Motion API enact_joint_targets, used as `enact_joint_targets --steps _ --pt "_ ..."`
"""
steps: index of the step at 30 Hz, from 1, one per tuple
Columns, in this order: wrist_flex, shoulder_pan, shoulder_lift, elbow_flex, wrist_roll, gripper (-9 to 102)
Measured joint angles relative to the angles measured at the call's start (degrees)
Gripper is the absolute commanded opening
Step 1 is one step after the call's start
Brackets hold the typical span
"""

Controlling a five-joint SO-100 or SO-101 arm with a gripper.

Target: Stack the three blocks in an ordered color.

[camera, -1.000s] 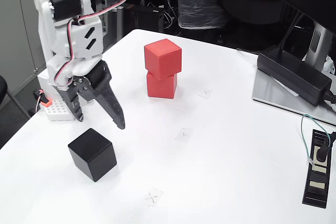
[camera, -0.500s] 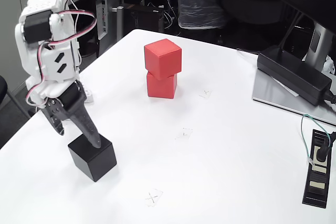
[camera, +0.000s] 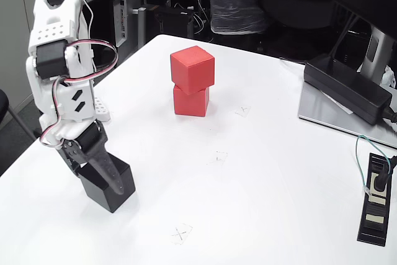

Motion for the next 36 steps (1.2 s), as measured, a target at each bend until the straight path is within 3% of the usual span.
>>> enact_joint_targets --steps 12,24,36 --pt "-0.79 -11.6 0.0 5.01 1.85 33" --pt "-0.79 -11.78 1.14 4.22 2.02 8" --pt "-0.7 -13.71 0.53 -1.85 2.02 7"
